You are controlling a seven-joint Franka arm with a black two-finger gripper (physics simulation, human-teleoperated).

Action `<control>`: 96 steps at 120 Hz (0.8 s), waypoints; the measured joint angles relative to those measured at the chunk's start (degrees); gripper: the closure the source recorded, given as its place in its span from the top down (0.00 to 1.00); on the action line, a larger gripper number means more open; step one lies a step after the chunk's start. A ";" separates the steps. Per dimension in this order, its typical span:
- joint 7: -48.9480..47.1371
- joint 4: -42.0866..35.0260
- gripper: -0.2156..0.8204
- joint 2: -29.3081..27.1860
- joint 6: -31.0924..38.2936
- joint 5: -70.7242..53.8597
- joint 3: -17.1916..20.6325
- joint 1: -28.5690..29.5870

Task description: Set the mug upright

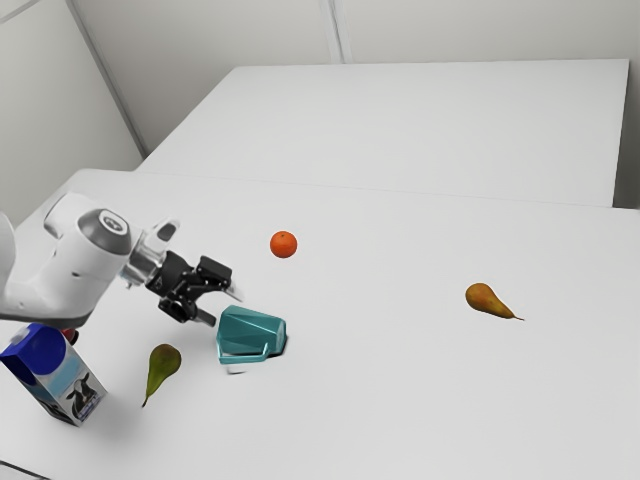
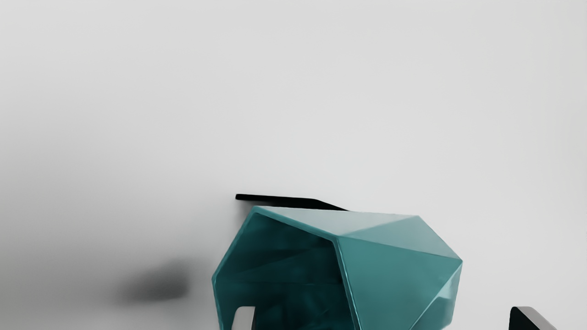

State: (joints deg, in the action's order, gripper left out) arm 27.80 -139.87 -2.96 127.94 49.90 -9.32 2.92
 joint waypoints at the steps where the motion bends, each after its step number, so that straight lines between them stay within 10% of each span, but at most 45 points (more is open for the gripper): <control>1: 0.34 -0.06 0.79 0.12 0.04 0.41 0.00 0.01; 43: 14.48 -2.16 0.77 1.99 -4.77 12.52 -0.19 0.05; 70: 20.95 -1.93 0.29 2.02 -7.24 14.86 -0.24 0.45; 96: 25.08 -0.73 0.11 1.59 -7.86 14.65 -0.10 1.22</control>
State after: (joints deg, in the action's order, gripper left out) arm 52.88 -140.60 -1.37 120.07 64.55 -9.42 4.15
